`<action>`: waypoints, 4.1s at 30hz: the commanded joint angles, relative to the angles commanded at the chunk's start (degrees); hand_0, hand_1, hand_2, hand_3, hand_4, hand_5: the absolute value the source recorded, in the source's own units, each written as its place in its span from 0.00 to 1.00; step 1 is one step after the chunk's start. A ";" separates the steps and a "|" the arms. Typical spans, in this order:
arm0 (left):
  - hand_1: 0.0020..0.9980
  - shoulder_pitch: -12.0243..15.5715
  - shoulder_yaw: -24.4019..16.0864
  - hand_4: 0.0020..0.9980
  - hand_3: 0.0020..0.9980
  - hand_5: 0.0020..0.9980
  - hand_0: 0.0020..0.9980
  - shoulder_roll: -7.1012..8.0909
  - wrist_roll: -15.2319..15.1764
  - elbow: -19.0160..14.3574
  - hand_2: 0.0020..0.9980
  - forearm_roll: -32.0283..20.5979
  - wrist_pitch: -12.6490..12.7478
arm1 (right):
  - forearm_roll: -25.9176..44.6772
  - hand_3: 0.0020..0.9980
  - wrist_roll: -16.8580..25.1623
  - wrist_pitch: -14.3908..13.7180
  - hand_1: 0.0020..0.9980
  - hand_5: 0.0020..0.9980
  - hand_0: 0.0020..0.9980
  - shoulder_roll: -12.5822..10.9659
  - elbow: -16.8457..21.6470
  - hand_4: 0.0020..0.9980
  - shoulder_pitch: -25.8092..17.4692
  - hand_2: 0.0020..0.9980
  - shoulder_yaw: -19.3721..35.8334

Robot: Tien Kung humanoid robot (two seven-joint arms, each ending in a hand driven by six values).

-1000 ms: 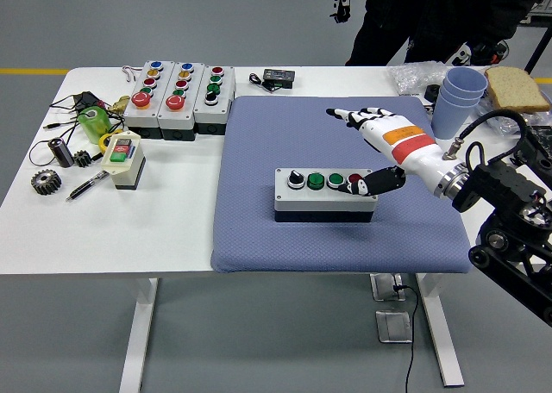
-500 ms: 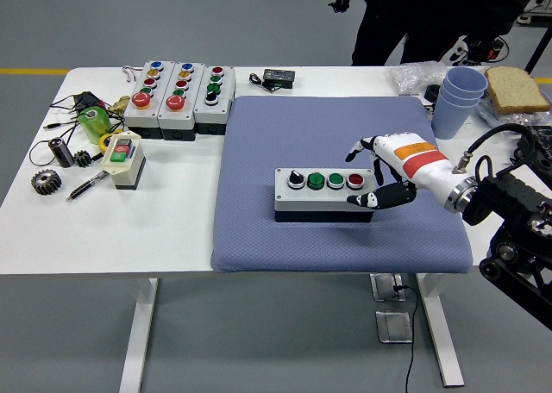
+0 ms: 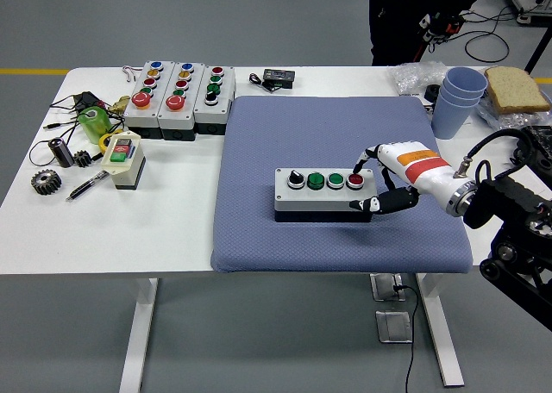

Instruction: Pick up the button,place it on the desk,press the button,press the button

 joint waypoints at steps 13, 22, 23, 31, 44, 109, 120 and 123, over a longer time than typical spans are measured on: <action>0.66 -0.07 -0.11 0.33 0.59 0.64 0.62 0.00 0.04 0.00 0.67 0.24 -0.04 | 0.73 0.60 -0.77 1.27 0.00 0.54 0.13 0.44 -1.93 0.91 -0.02 0.16 -1.84; 0.66 -0.07 -0.03 0.33 0.59 0.64 0.62 -0.02 0.03 0.00 0.67 0.11 -0.02 | 0.55 0.60 -0.74 0.07 0.00 0.53 0.13 0.50 -0.71 0.91 -0.12 0.16 -0.41; 0.66 -0.06 0.06 0.33 0.59 0.64 0.62 -0.01 0.00 0.00 0.67 -0.04 -0.01 | 0.55 0.60 -0.65 -0.29 0.00 0.53 0.13 0.51 -0.16 0.91 -0.11 0.16 -0.02; 0.66 -0.11 0.12 0.34 0.59 0.64 0.62 0.01 0.01 0.00 0.67 0.06 -0.08 | 1.08 0.59 -0.53 -0.95 0.00 0.53 0.13 1.38 1.15 0.90 0.56 0.16 -0.80; 0.66 -0.11 0.30 0.34 0.59 0.64 0.62 -0.01 -0.04 0.00 0.67 -0.23 -0.06 | 1.39 0.59 -0.84 -1.11 0.00 0.52 0.13 4.20 -1.90 0.90 1.21 0.16 -2.11; 0.66 -0.13 1.34 0.33 0.59 0.65 0.62 -0.07 -0.10 0.00 0.68 -0.52 -0.03 | 95.68 0.67 14.23 -20.62 0.64 0.42 0.69 3.48 -4.58 0.80 -7.16 0.70 13.03; 0.66 -0.18 1.65 0.33 0.59 0.64 0.62 -0.03 -0.15 0.00 0.68 -0.80 -0.05 | 101.23 0.67 13.65 -20.11 0.64 0.41 0.70 3.35 -4.91 0.79 -7.40 0.70 12.94; 0.66 -0.19 1.62 0.33 0.59 0.64 0.62 -0.04 -0.12 0.00 0.68 -0.70 -0.06 | 101.35 0.67 13.63 -20.09 0.64 0.41 0.70 3.36 -4.96 0.79 -7.40 0.70 12.93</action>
